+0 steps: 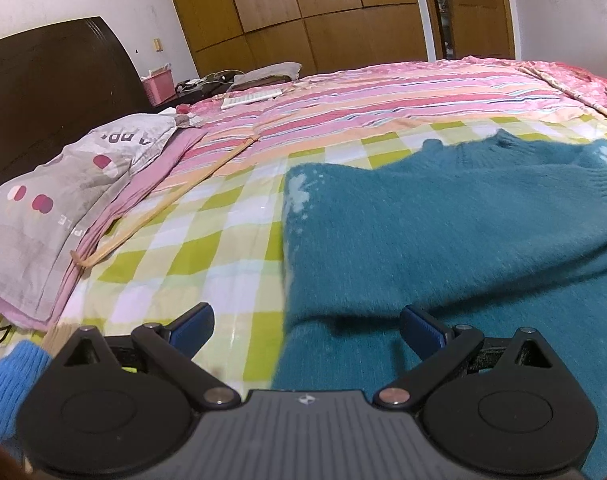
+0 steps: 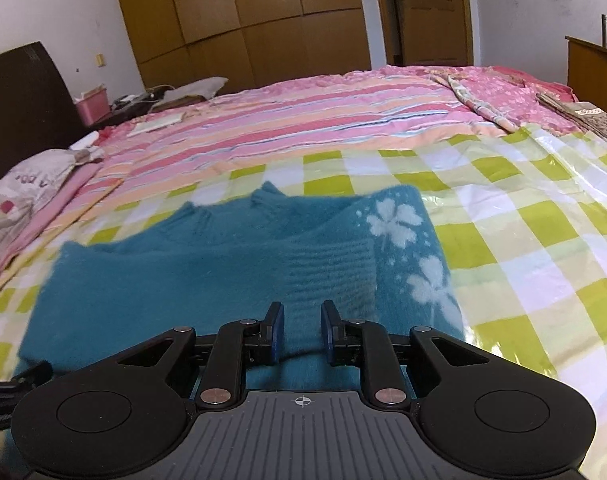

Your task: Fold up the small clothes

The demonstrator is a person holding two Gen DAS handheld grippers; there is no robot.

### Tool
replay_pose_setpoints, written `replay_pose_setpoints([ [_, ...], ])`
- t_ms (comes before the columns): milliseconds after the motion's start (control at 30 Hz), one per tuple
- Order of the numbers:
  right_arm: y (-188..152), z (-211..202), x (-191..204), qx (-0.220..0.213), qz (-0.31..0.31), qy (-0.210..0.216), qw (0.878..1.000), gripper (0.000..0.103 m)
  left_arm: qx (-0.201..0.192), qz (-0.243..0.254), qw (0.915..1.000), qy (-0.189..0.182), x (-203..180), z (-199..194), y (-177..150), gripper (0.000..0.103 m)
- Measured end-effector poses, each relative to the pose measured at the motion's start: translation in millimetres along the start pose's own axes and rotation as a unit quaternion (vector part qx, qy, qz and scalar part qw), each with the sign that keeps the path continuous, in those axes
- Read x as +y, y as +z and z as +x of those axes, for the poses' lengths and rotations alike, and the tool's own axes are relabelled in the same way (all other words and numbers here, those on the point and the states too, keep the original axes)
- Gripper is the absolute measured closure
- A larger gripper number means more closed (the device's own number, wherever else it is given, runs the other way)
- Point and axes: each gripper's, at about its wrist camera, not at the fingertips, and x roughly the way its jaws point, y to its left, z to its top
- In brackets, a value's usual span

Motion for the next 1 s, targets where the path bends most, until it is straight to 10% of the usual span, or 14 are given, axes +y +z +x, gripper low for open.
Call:
replay_pose_setpoints([
  [1000,-113,-171,-65,0.064,0.011,0.027,0.998,0.081,0.112,-0.019,0.9911,-0.069,55,-127,-125,0.007],
])
